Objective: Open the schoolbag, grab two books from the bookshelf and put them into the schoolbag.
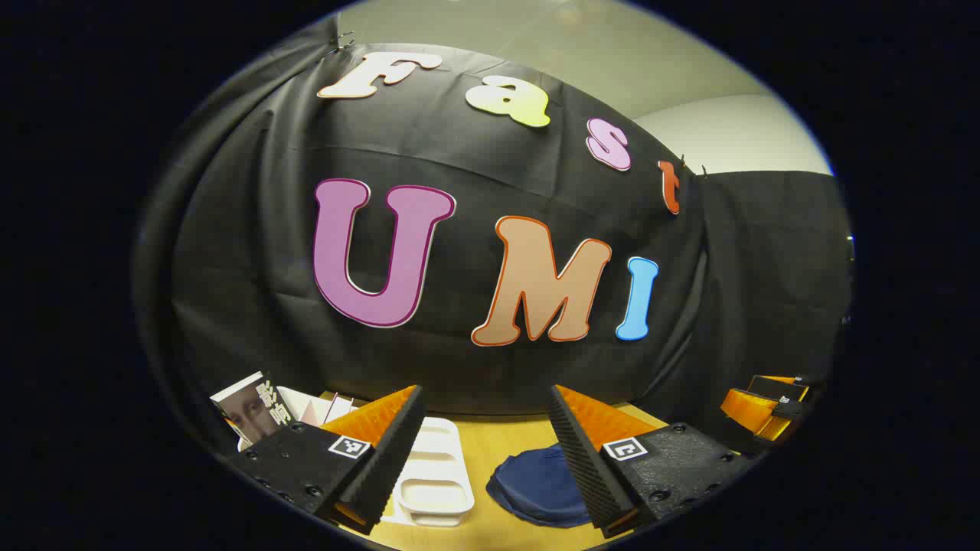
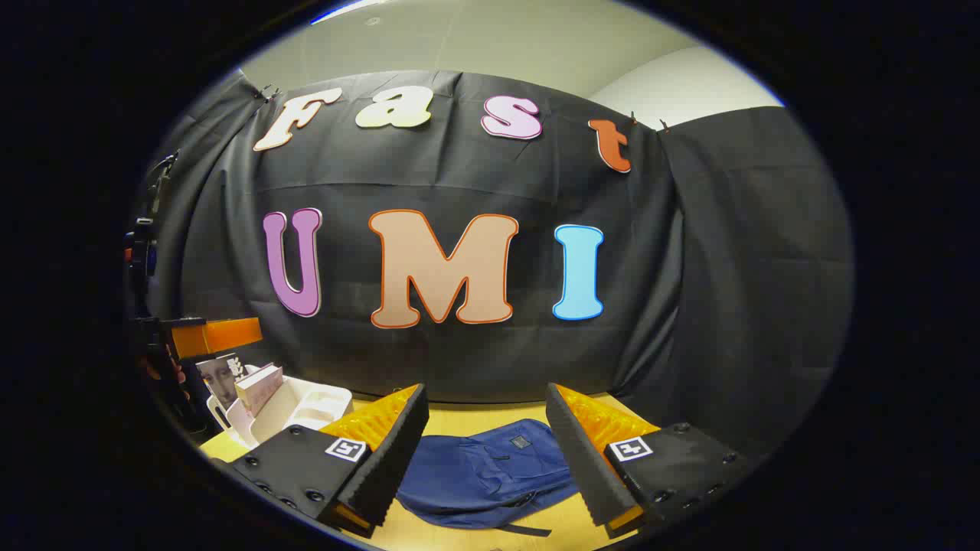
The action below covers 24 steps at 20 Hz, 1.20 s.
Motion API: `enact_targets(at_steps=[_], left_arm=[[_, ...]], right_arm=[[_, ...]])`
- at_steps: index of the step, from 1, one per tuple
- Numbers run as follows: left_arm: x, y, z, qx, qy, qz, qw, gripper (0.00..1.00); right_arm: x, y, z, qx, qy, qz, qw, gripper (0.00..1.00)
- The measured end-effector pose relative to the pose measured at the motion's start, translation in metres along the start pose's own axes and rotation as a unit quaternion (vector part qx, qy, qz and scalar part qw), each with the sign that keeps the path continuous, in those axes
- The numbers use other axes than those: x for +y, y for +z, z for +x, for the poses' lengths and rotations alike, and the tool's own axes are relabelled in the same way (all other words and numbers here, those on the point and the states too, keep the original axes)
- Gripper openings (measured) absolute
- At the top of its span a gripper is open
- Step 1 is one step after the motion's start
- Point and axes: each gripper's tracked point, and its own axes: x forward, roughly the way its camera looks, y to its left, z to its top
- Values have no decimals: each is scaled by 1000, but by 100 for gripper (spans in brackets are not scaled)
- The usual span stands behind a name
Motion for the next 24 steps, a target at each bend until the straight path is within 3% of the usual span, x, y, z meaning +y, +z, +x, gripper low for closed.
enact_targets(at_steps=[5, 7, 16, 19, 20, 21, 24], left_arm=[[0, -6, 0, 7, 1, 5, 1000, 94], [2, -8, -4, 11, 3, 1, 1000, 92], [22, -15, -34, 21, 33, 0, 999, 94], [31, -14, -48, 22, 48, 13, 999, 94], [36, -13, -53, 23, 55, 19, 998, 92], [41, -13, -58, 24, 61, 24, 998, 91], [55, -12, -70, 25, 81, 30, 996, 91]], right_arm=[[-4, -6, 4, 9, -2, -1, 1000, 99], [-1, -7, 3, 11, -1, -4, 1000, 99], [9, -22, -6, 23, 11, -33, 999, 100], [11, -31, -4, 24, 14, -57, 998, 96], [13, -36, -3, 26, 15, -69, 997, 100], [12, -42, -3, 27, 12, -87, 996, 96], [11, -64, -3, 23, -1, -157, 987, 100]])
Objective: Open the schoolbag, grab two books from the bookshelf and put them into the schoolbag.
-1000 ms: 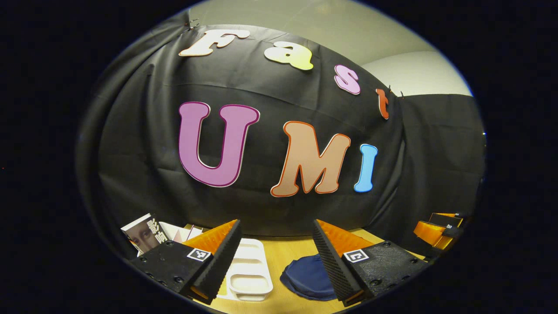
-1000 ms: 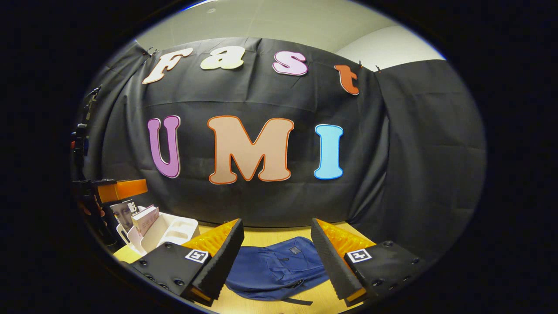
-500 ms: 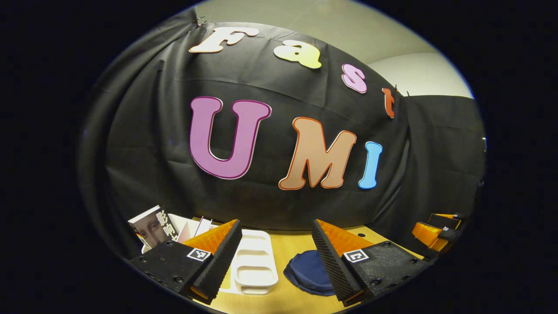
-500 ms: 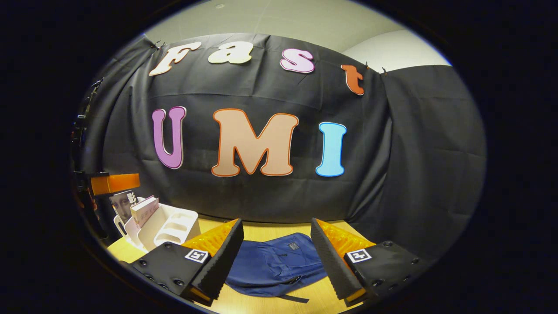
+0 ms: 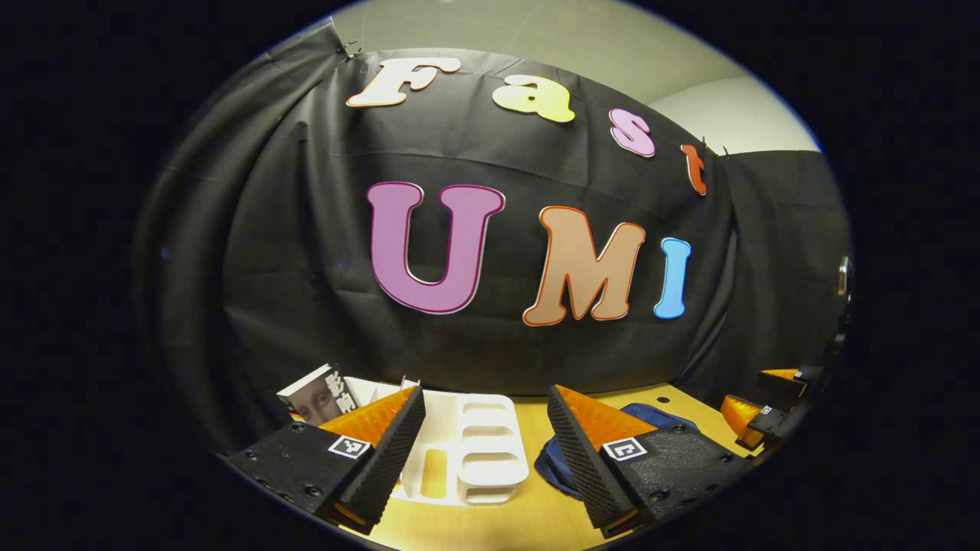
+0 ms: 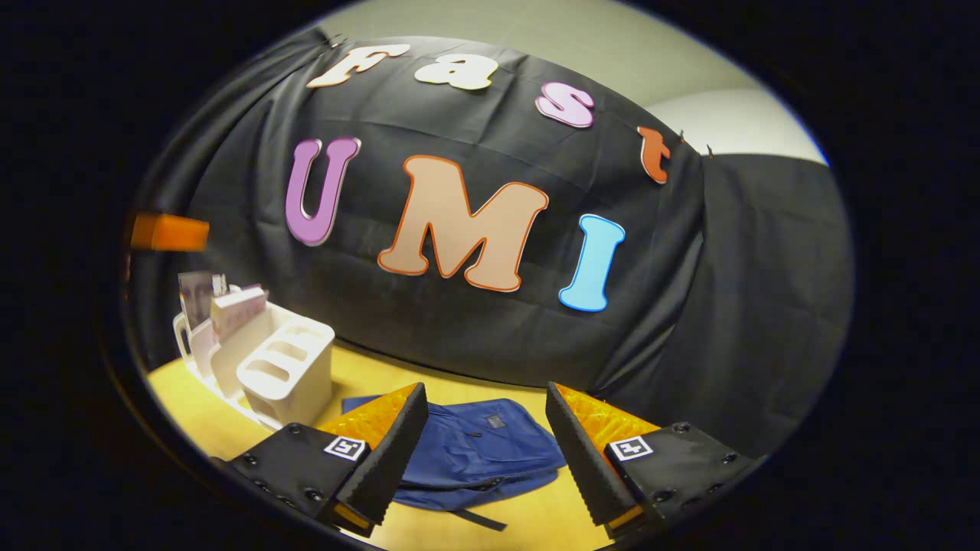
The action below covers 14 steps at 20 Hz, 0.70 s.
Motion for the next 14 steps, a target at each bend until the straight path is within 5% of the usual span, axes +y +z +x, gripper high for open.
enact_targets(at_steps=[14], left_arm=[[54, 3, -5, 8, 47, 30, 998, 91]], right_arm=[[68, -130, 0, 37, 5, -246, 969, 98]])
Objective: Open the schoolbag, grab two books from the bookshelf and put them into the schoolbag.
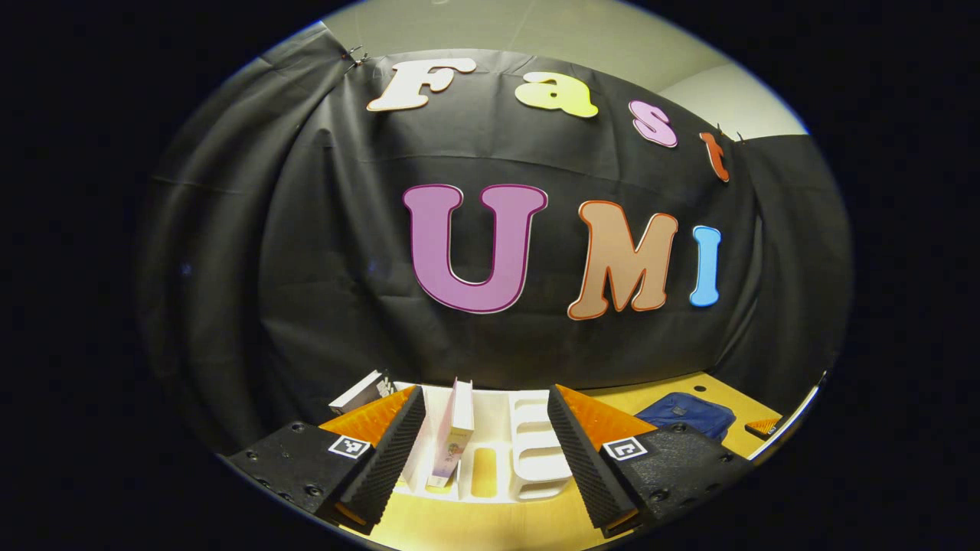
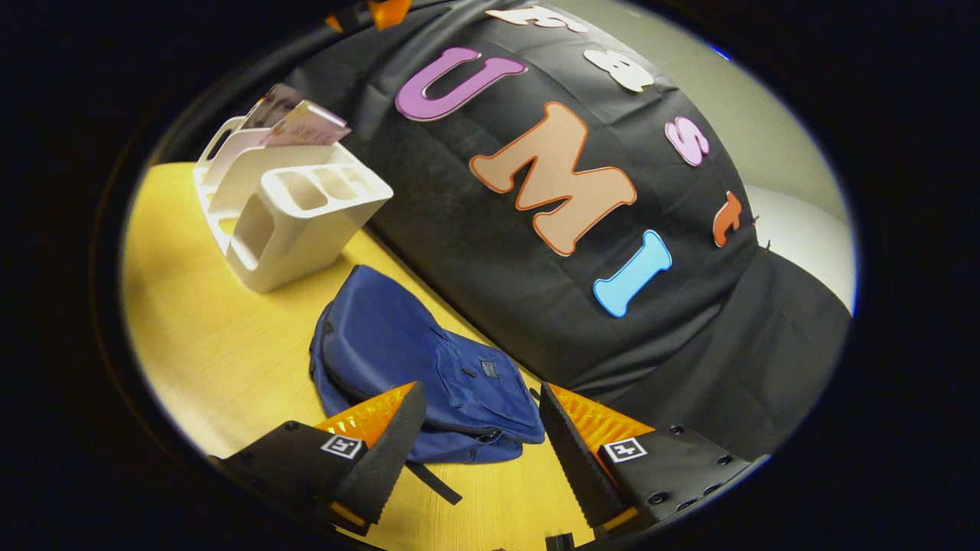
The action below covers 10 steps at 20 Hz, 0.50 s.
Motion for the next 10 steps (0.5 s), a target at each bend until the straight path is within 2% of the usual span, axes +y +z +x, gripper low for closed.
enact_targets(at_steps=[1, 2, 4, 5, 7, 8, 10], left_arm=[[2, -3, 0, 1, 2, 0, 1000, 94], [5, -3, 0, 3, 4, -2, 1000, 91], [13, -4, 1, 5, 10, -2, 1000, 94], [17, -5, 2, 5, 14, -1, 1000, 91], [24, -5, 4, 5, 21, 3, 1000, 91], [26, -5, 5, 5, 23, 4, 1000, 94], [29, -6, 9, 8, 25, 6, 1000, 91]], right_arm=[[5, -4, 5, 1, 0, -13, 1000, 98], [10, -8, 9, 3, -1, -28, 1000, 98], [22, -19, 18, 8, 4, -55, 998, 98], [29, -26, 26, 11, 10, -65, 998, 98], [40, -37, 35, 16, 19, -88, 996, 98], [45, -40, 38, 18, 22, -99, 995, 98], [52, -49, 47, 20, 26, -123, 992, 96]])
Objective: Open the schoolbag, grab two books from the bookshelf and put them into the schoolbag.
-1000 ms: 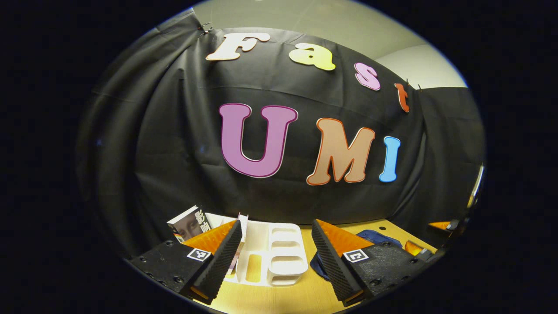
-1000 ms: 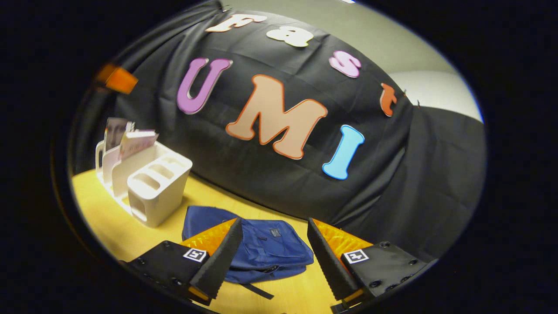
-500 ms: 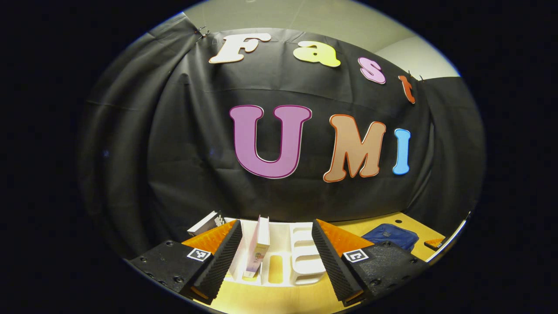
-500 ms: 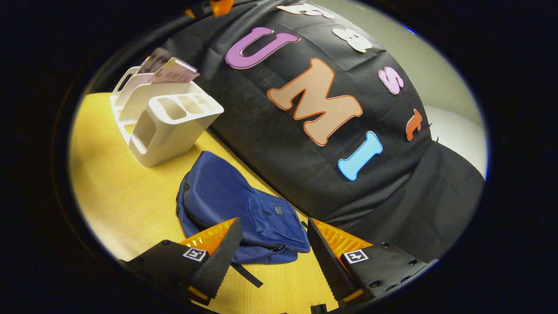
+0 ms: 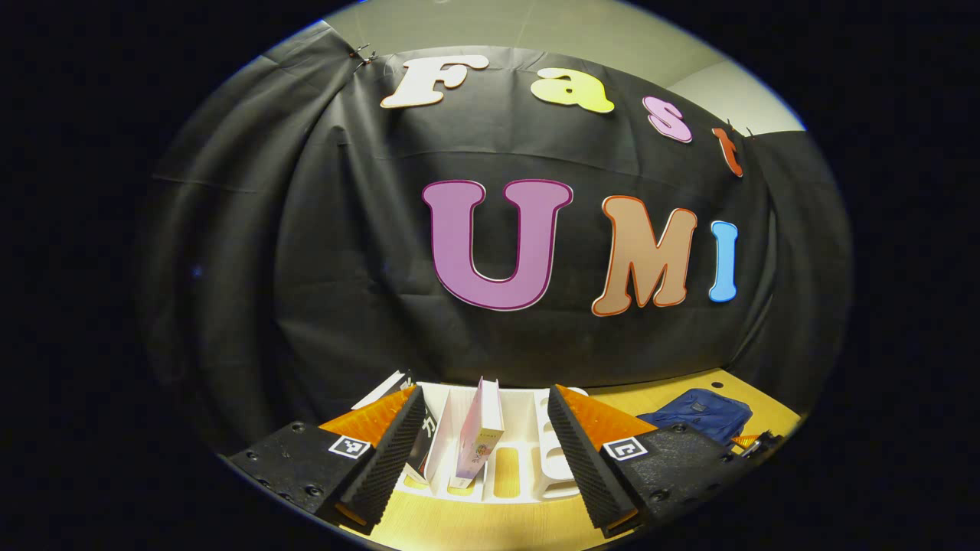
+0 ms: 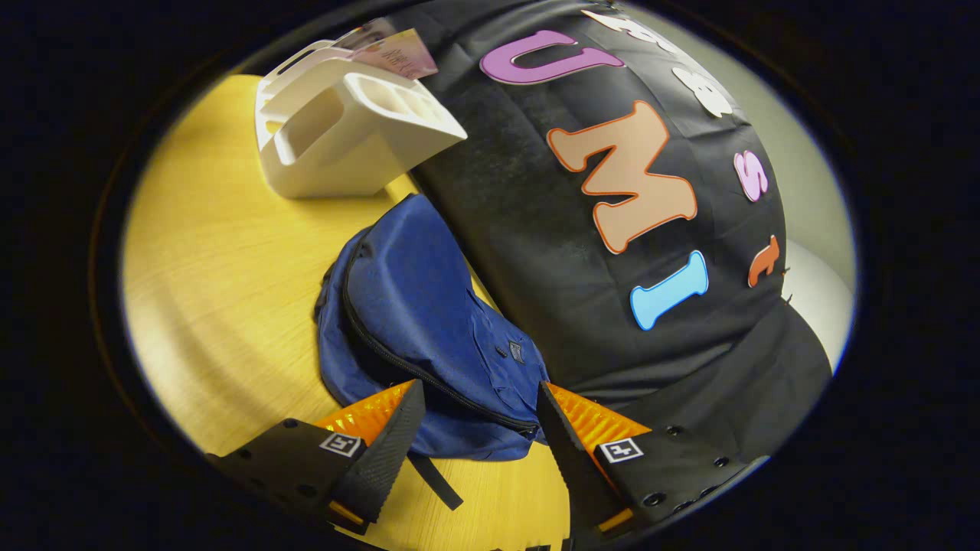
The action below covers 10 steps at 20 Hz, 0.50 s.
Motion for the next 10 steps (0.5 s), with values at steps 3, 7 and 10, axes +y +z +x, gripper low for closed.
enact_targets(at_steps=[3, 7, 10], left_arm=[[1, -4, 3, 7, 4, 5, 1000, 91], [-1, -5, 7, 10, -5, -1, 1000, 92], [-3, -2, 10, 8, -7, -8, 1000, 91]], right_arm=[[2, -1, 15, -5, 2, -26, 1000, 97], [-13, 9, 31, -13, -4, -25, 1000, 97], [-26, 21, 44, -25, -11, -17, 999, 96]])
